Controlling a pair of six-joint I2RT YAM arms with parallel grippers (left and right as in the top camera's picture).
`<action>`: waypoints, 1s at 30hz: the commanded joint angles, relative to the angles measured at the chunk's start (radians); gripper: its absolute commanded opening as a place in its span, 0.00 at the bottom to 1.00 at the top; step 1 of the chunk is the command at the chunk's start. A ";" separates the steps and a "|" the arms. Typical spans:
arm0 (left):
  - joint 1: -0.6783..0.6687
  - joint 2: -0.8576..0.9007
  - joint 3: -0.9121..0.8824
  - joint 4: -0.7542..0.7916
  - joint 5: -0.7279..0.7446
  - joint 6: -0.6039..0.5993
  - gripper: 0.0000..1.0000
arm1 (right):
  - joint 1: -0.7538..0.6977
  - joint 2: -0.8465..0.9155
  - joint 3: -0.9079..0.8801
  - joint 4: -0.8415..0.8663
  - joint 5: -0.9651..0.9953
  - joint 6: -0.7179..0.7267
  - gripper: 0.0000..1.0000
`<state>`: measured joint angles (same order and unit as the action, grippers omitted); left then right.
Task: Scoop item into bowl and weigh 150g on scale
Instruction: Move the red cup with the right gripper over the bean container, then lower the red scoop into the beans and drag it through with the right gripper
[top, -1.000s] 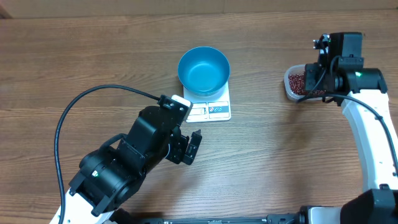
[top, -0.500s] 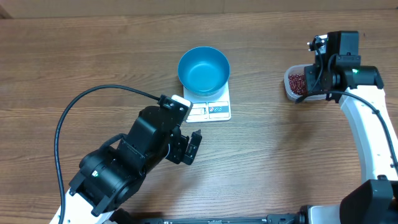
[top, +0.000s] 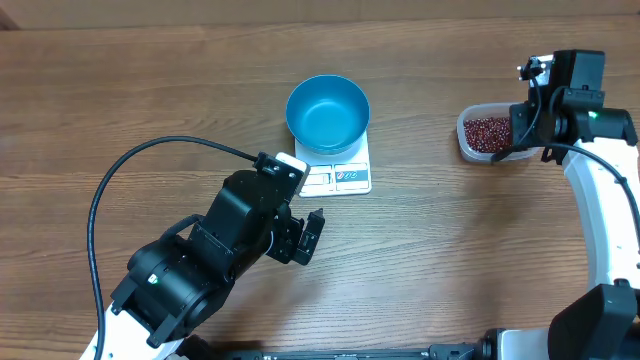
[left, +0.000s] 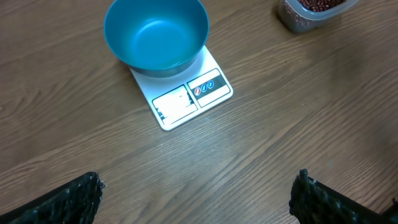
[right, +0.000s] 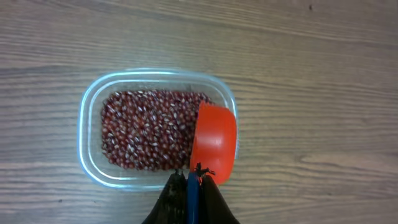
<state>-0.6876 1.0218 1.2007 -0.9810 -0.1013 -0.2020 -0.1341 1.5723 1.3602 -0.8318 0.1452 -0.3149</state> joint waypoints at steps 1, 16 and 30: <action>-0.006 0.005 -0.002 -0.003 -0.013 0.015 0.99 | -0.007 0.017 0.019 0.009 -0.034 -0.001 0.04; -0.006 0.005 -0.002 -0.003 -0.012 0.015 0.99 | -0.007 0.130 0.018 -0.020 -0.040 0.005 0.04; -0.006 0.005 -0.002 -0.003 -0.010 0.015 0.99 | -0.008 0.147 -0.015 -0.026 -0.174 0.038 0.04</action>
<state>-0.6876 1.0218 1.2007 -0.9810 -0.1013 -0.2020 -0.1371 1.7046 1.3602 -0.8516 0.0208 -0.3061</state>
